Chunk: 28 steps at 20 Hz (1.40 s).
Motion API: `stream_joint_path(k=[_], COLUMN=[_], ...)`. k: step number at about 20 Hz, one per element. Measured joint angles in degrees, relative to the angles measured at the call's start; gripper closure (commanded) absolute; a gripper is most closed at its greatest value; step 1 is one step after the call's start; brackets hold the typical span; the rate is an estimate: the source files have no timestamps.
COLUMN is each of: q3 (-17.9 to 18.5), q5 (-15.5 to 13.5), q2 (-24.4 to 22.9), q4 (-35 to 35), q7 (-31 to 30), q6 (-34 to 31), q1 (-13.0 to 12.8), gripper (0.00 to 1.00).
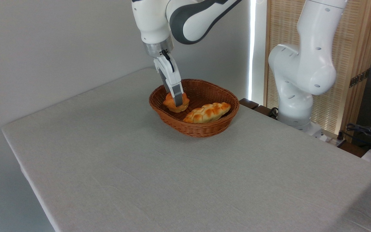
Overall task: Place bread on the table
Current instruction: 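Close the gripper around the small round bun, then lift the bun up out of the basket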
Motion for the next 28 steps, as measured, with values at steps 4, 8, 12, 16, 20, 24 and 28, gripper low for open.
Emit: stream_joint_path(k=[4, 8, 12, 16, 20, 24, 28], q3=[-0.27, -0.42, -0.45, -0.45, -0.45, -0.48, -0.26], q5=[0.00, 0.00, 0.00, 0.00, 0.00, 0.00, 0.00], q2=[0.54, 0.66, 0.77, 0.94, 0.94, 0.93, 0.80], q4=[-0.03, -0.03, -0.02, -0.02, 0.01, 2.34, 7.32], q7=[0.00, 0.01, 0.01, 0.01, 0.01, 0.05, 0.01], q6=[0.56, 1.09, 1.19, 1.19, 1.18, -4.92, -13.01], q1=[-0.19, -0.23, -0.23, -0.23, -0.22, -0.29, -0.29], gripper=[0.77, 0.92, 0.92, 0.92, 0.92, 0.95, 0.95])
